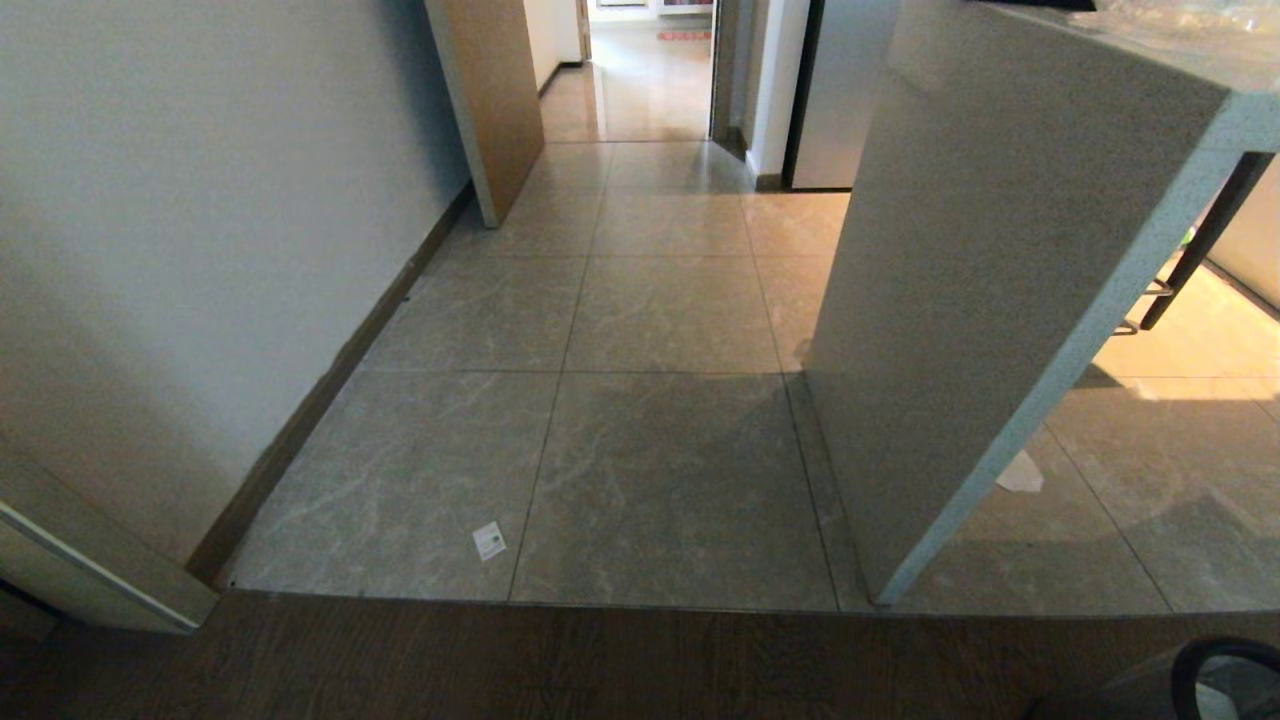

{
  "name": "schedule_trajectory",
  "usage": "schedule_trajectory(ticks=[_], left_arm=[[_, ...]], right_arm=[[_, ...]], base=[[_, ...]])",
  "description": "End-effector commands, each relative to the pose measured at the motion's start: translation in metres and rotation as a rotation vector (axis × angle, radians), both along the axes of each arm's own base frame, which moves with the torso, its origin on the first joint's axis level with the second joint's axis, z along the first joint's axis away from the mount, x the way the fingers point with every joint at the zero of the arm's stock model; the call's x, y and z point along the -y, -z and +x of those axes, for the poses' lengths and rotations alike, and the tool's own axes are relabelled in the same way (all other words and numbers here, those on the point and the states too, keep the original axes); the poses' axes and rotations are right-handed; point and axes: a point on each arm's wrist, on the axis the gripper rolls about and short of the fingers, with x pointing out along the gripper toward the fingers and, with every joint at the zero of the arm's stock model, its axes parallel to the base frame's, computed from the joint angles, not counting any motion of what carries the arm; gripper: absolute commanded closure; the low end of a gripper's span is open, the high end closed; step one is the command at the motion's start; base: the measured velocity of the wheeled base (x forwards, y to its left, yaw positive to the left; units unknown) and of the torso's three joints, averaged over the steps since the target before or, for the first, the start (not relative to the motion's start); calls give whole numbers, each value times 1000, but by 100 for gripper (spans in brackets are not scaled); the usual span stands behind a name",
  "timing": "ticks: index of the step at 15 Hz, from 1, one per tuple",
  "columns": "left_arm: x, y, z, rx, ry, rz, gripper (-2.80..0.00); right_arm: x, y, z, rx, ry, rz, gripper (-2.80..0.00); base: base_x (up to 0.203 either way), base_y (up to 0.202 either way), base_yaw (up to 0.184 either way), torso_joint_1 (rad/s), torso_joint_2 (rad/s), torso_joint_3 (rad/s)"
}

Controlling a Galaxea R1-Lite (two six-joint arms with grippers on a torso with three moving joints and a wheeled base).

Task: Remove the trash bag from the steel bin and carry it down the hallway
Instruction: Place the outer trash can on the ground

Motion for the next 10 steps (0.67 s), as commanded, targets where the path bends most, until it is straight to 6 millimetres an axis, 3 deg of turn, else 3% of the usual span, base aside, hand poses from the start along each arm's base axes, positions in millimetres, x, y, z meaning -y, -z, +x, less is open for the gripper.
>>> schedule_trajectory(ticks=[1,10], left_arm=[[0,0,0,1,0,-1,0],[0,0,0,1,0,-4,0]], right_arm=[[0,0,0,1,-2,-2,0],[0,0,0,1,0,1,0]], base=[[0,0,0,0,5,-193],[0,0,0,2,5,-198]])
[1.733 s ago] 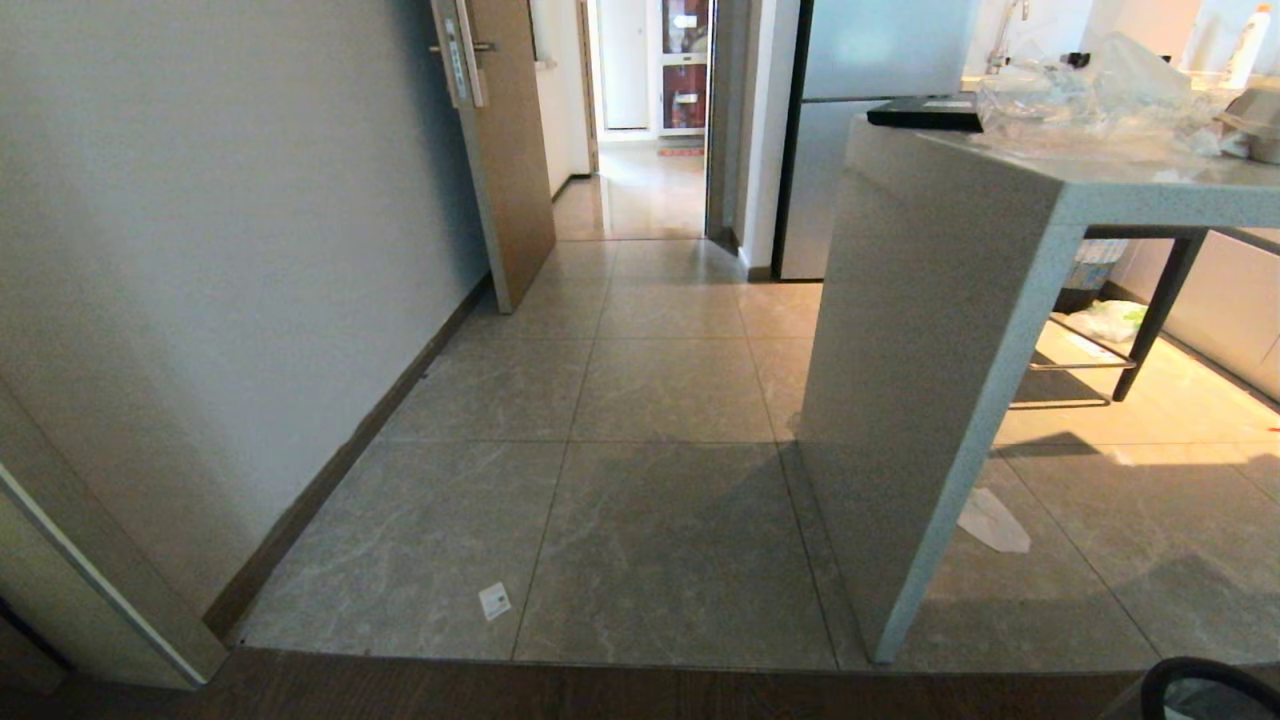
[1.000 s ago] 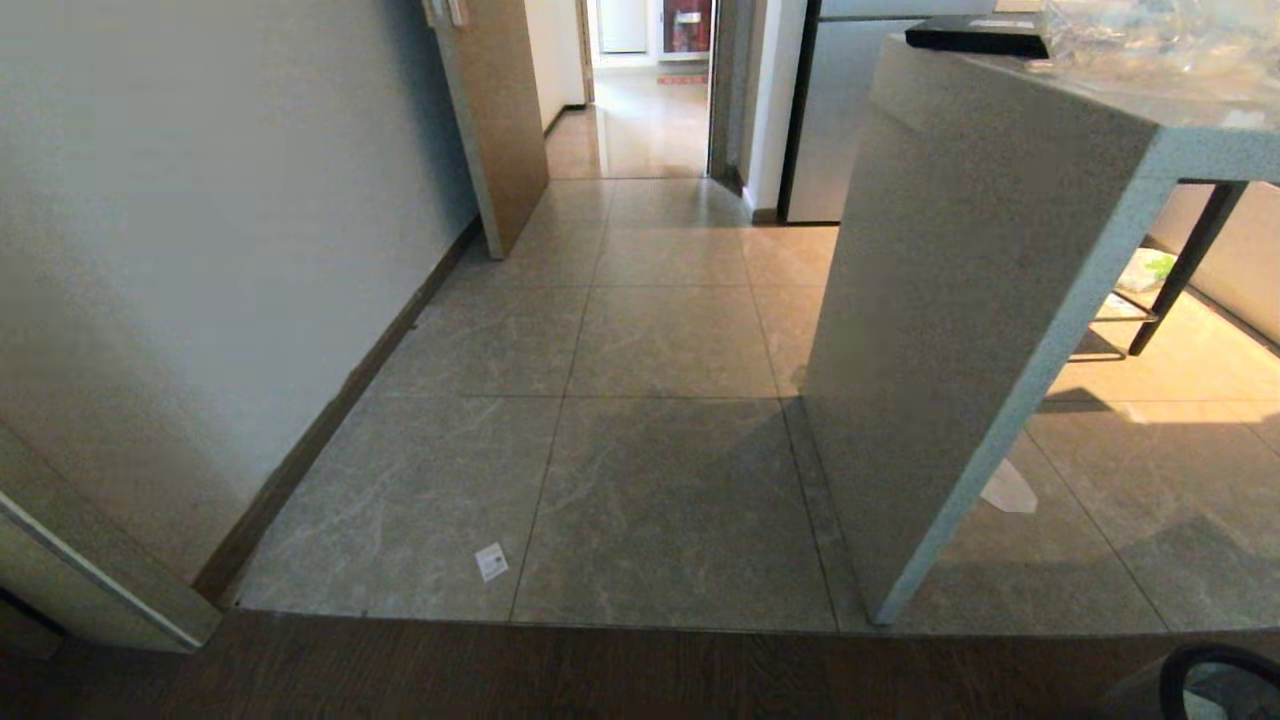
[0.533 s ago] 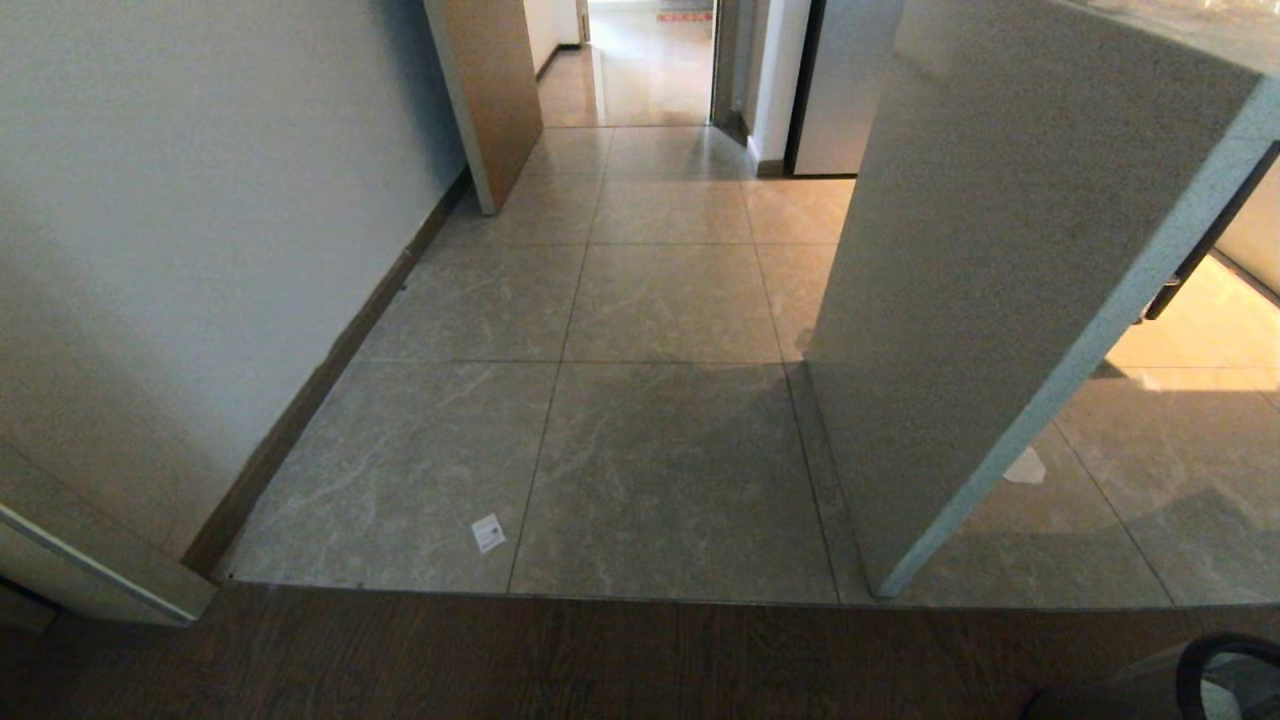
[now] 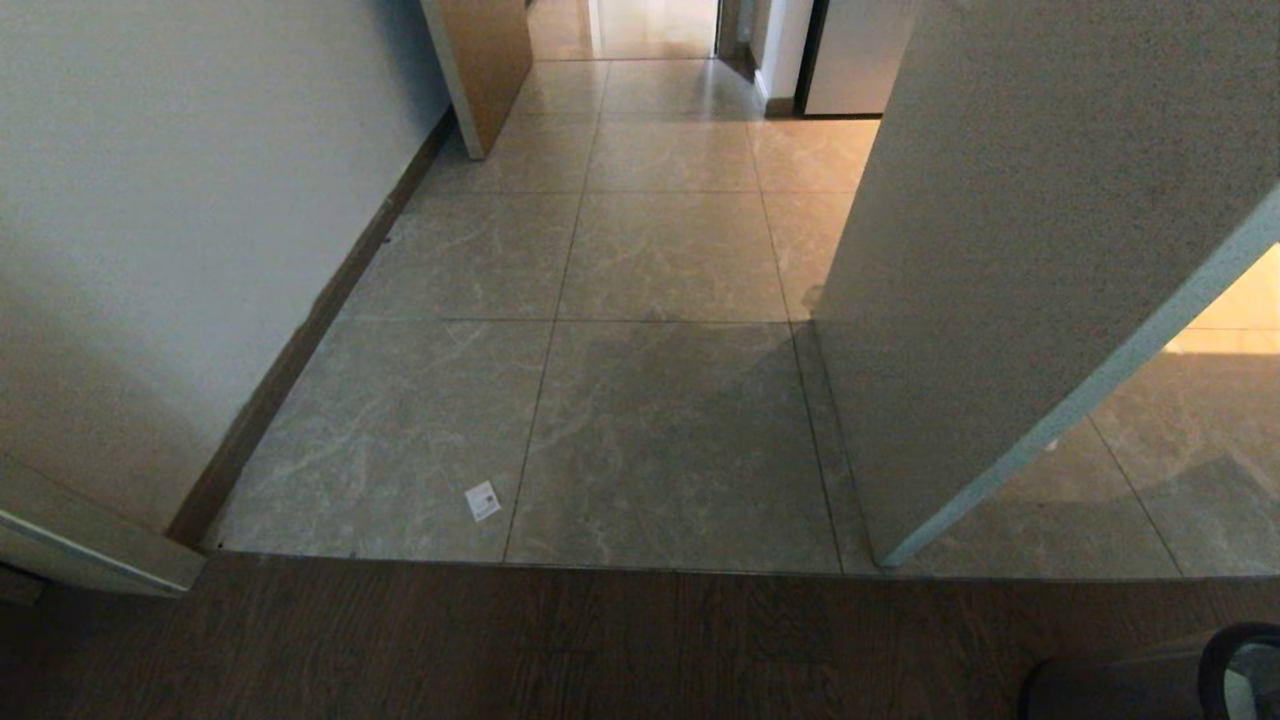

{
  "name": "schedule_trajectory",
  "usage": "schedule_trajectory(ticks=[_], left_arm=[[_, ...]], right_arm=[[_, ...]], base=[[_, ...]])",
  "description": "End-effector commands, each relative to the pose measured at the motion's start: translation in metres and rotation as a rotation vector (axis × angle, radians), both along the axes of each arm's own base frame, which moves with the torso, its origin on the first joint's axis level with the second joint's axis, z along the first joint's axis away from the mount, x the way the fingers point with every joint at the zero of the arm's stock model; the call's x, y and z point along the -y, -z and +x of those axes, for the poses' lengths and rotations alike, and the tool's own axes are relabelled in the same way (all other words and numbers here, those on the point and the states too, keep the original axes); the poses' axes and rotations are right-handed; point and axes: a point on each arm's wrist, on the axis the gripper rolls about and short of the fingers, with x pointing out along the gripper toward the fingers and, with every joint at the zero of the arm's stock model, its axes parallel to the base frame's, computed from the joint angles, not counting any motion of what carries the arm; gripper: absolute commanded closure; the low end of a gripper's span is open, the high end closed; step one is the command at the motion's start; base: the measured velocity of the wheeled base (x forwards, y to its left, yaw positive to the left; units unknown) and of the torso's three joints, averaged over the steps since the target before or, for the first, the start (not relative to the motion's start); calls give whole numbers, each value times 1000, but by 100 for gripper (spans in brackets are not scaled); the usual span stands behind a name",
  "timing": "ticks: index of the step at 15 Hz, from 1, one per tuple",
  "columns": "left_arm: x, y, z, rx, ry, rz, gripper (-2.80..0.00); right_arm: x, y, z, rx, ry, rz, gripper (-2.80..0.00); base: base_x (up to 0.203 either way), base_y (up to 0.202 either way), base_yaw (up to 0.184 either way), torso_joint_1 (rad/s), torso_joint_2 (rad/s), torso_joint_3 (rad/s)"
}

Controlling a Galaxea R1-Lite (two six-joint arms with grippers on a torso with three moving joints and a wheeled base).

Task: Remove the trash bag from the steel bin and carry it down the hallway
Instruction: Place the outer trash can on the ground

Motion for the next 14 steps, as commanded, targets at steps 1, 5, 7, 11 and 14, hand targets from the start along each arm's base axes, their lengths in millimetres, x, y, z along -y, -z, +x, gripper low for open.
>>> schedule_trajectory(ticks=[1,5,7,11,14], left_arm=[[0,0,0,0,0,-2,0],[0,0,0,0,0,-2,0],[0,0,0,0,0,-2,0],[0,0,0,0,0,0,0],[0,0,0,-1,0,0,0]], right_arm=[[0,0,0,1,0,0,0],[0,0,0,1,0,-3,0],[0,0,0,3,-2,-5,0],[0,0,0,1,0,0,0],[0,0,0,1,0,-1,0]], base=[[0,0,0,2,2,-198],[0,0,0,5,2,-196],[0,0,0,3,5,-199],[0,0,0,4,3,-141],[0,0,0,1,1,-14]])
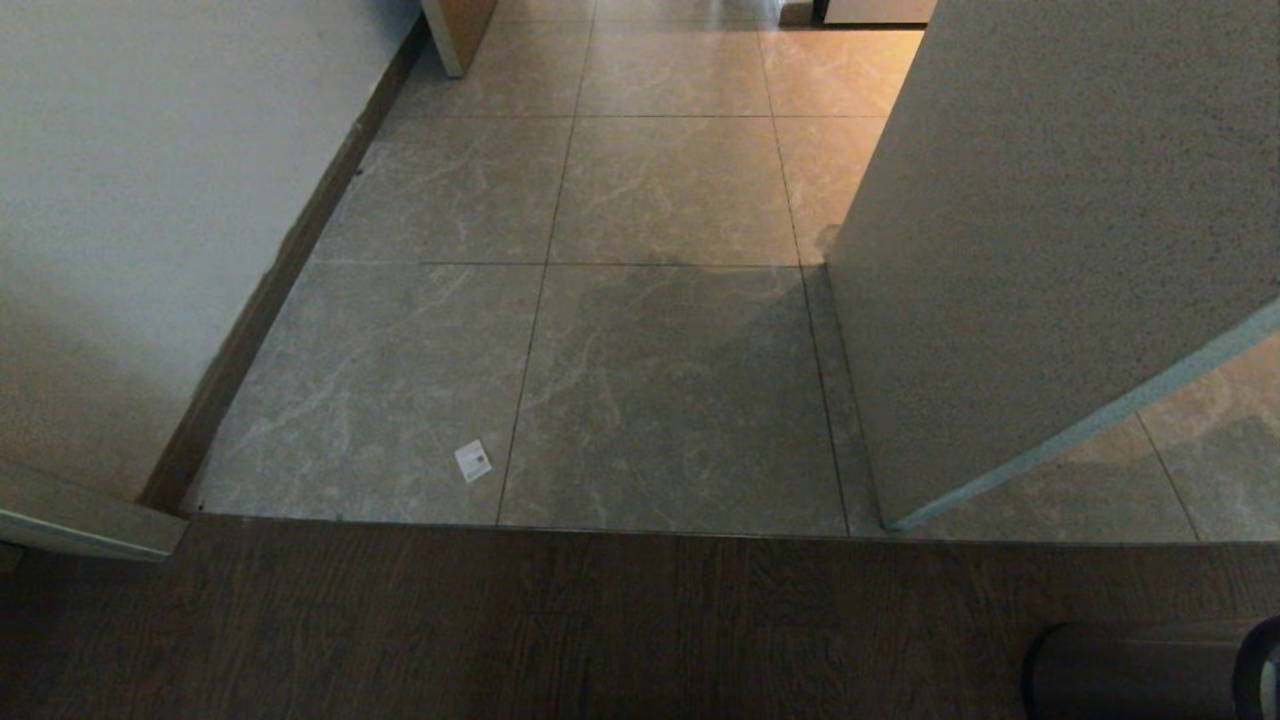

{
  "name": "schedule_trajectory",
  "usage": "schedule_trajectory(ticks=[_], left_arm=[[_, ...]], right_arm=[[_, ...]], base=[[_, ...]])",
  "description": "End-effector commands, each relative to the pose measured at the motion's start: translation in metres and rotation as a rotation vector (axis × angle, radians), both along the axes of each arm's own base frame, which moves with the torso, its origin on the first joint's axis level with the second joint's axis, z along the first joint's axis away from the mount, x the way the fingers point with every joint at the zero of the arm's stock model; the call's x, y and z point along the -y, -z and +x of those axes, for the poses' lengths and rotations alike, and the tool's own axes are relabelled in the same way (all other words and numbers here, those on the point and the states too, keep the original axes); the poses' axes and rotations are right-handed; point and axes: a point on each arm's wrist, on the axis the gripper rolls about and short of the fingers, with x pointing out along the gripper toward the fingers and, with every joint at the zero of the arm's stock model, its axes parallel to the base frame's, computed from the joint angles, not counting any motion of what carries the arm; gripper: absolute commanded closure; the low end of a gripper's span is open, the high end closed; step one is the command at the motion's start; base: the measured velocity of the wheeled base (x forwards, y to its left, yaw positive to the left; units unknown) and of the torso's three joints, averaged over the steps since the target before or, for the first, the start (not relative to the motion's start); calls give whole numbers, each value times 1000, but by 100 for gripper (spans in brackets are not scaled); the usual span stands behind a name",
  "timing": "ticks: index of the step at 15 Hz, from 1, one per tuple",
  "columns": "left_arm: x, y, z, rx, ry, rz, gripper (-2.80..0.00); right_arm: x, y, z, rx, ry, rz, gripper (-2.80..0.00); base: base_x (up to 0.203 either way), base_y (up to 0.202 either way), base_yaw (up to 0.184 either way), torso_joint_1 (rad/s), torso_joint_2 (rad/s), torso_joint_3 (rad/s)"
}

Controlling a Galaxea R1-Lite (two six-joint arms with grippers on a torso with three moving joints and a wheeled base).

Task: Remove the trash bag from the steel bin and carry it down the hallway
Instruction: Place the outer trash can on the ground

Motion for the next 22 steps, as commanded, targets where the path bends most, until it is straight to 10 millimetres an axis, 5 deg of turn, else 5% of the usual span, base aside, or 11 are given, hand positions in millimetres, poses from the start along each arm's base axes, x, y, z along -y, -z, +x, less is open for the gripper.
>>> schedule_trajectory(ticks=[1,22], left_arm=[[0,0,0,1,0,0,0],[0,1,0,-5,-1,6,0]], right_arm=[[0,0,0,1,0,0,0],[0,0,0,1,0,-2,0]], base=[[0,0,0,0,0,0],[1,-24,1,1,0,0]])
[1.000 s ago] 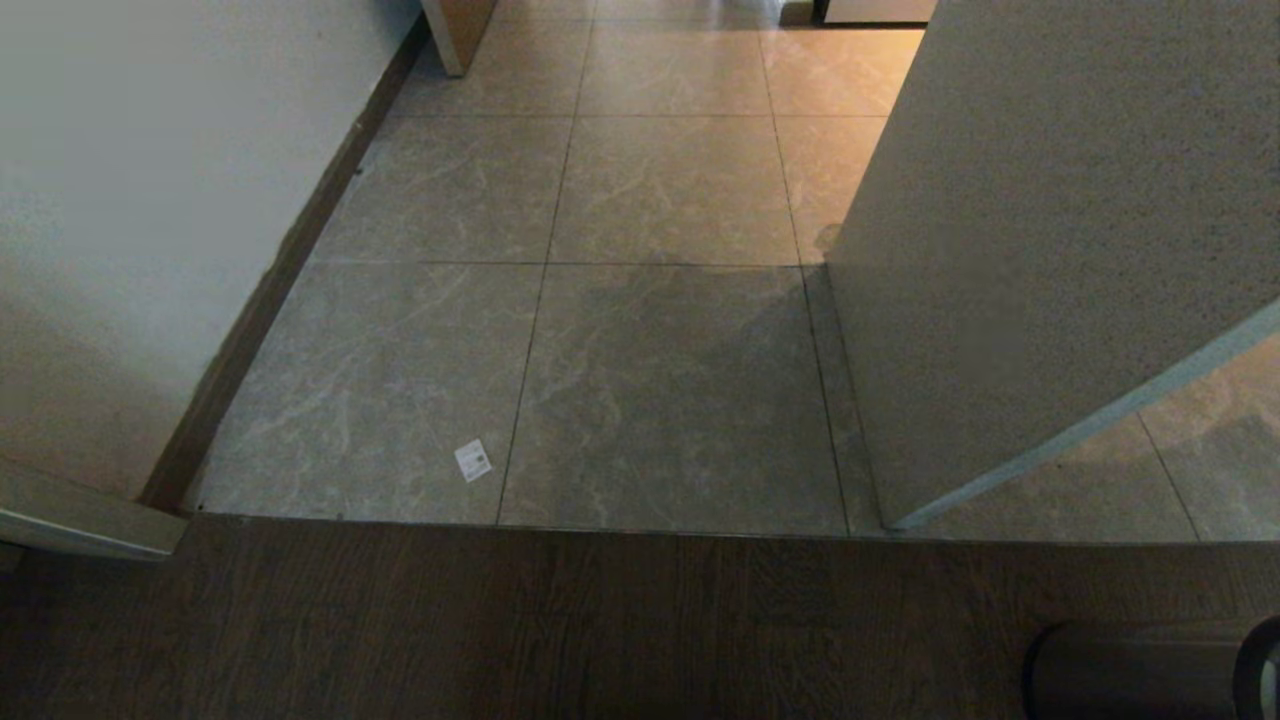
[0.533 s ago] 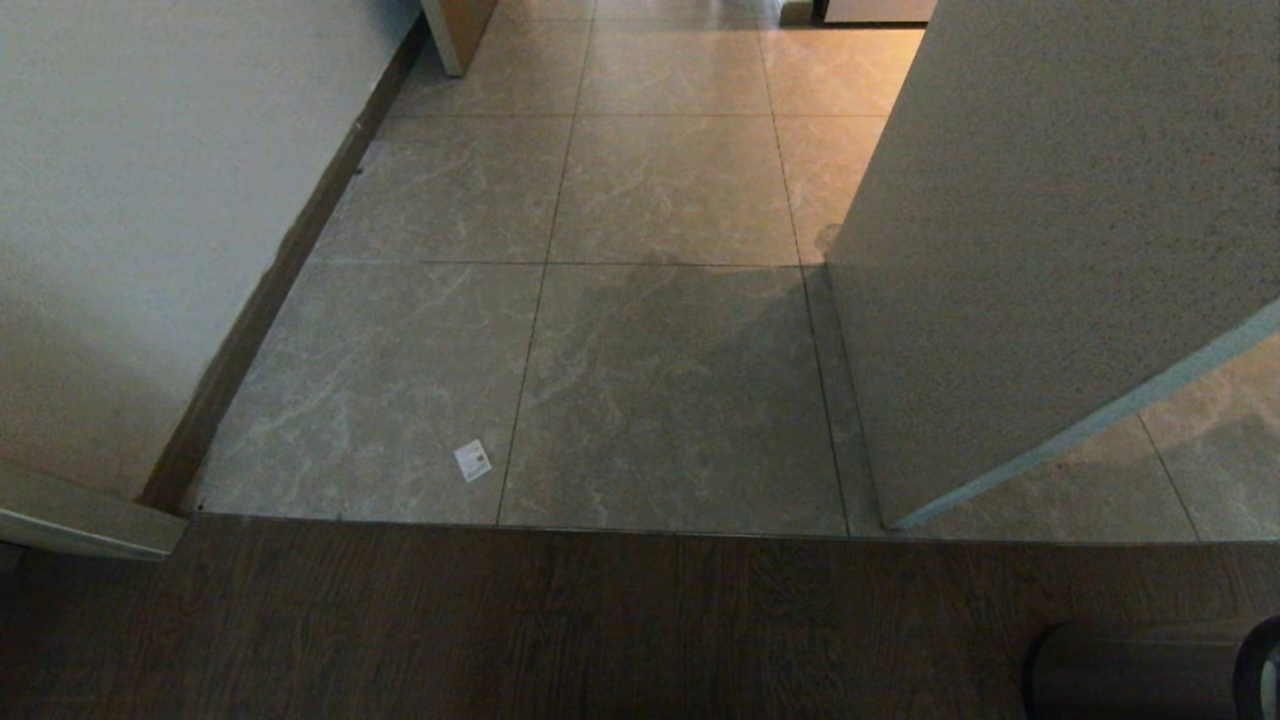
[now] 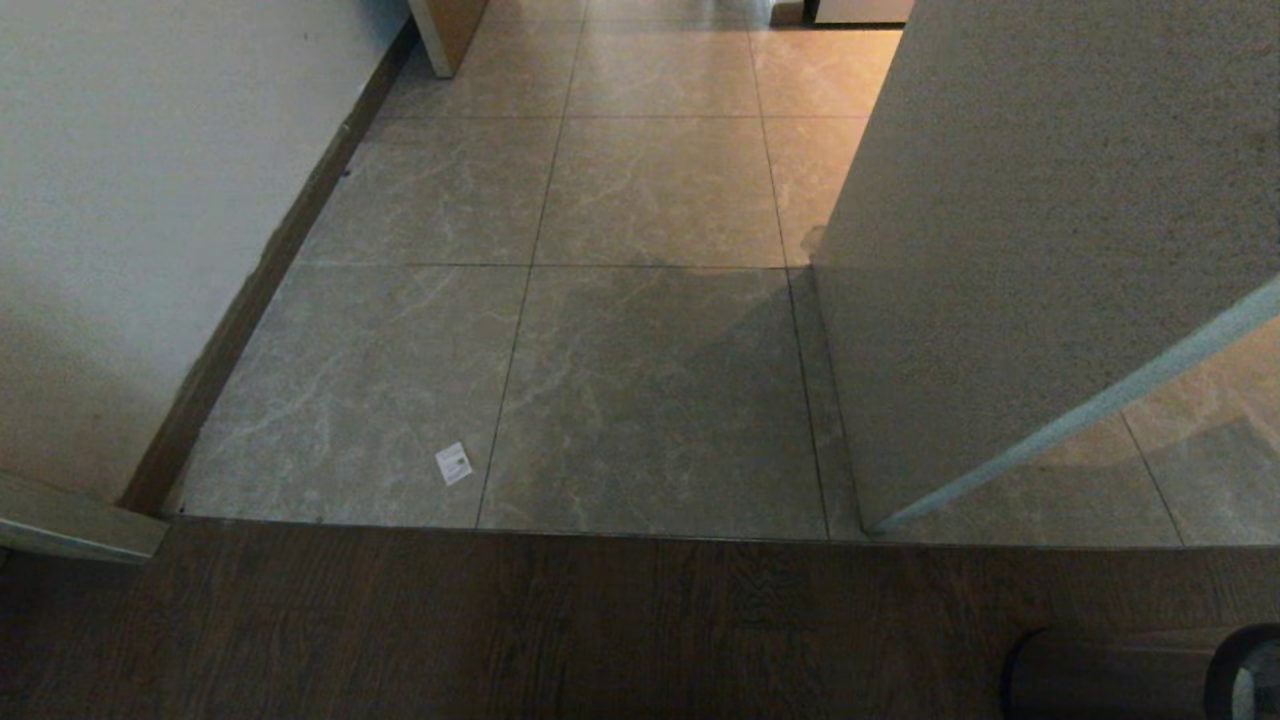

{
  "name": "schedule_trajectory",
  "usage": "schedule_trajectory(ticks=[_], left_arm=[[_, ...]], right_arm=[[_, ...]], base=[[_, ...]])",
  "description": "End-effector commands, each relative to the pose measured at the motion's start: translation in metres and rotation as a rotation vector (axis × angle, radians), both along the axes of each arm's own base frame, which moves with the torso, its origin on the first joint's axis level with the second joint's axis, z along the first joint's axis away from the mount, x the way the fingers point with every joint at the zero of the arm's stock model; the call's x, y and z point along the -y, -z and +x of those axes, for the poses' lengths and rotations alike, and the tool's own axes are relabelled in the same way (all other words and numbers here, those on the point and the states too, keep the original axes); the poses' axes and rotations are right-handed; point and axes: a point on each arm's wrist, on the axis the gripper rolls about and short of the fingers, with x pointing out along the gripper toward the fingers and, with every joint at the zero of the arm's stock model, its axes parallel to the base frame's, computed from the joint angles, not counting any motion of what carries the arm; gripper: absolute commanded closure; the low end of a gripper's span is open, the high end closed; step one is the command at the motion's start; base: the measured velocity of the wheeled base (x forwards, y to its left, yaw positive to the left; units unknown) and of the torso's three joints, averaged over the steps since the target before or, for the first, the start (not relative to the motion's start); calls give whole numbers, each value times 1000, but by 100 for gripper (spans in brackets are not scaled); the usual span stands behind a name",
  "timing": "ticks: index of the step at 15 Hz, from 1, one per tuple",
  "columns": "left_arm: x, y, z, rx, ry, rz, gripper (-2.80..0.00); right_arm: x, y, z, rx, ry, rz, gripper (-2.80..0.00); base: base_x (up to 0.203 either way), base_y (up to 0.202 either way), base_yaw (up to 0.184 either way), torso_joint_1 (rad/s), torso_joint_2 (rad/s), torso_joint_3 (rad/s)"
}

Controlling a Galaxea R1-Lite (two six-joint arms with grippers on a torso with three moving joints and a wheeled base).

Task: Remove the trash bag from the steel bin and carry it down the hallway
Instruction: Place the outer trash can on the ground

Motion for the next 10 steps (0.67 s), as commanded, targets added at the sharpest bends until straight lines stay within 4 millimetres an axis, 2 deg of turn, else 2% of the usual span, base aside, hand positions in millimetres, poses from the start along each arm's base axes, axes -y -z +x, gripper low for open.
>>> schedule_trajectory(ticks=[1,3,8,9,10], left_arm=[[0,0,0,1,0,-2,0],[0,0,0,1,0,-4,0],[0,0,0,1,0,-4,0],[0,0,0,1,0,-4,0],[0,0,0,1,0,-4,0]], right_arm=[[0,0,0,1,1,-1,0],[0,0,0,1,1,0,0],[0,0,0,3,-2,-11,0],[0,-5,-2,15,-1,-17,0],[0,-19,-6,51,0,-30,0]], base=[[0,-183,-6,-1,2,5],[0,-115,-4,3,1,3],[0,0,0,0,0,0],[0,0,0,0,0,0],[0,0,0,0,0,0]])
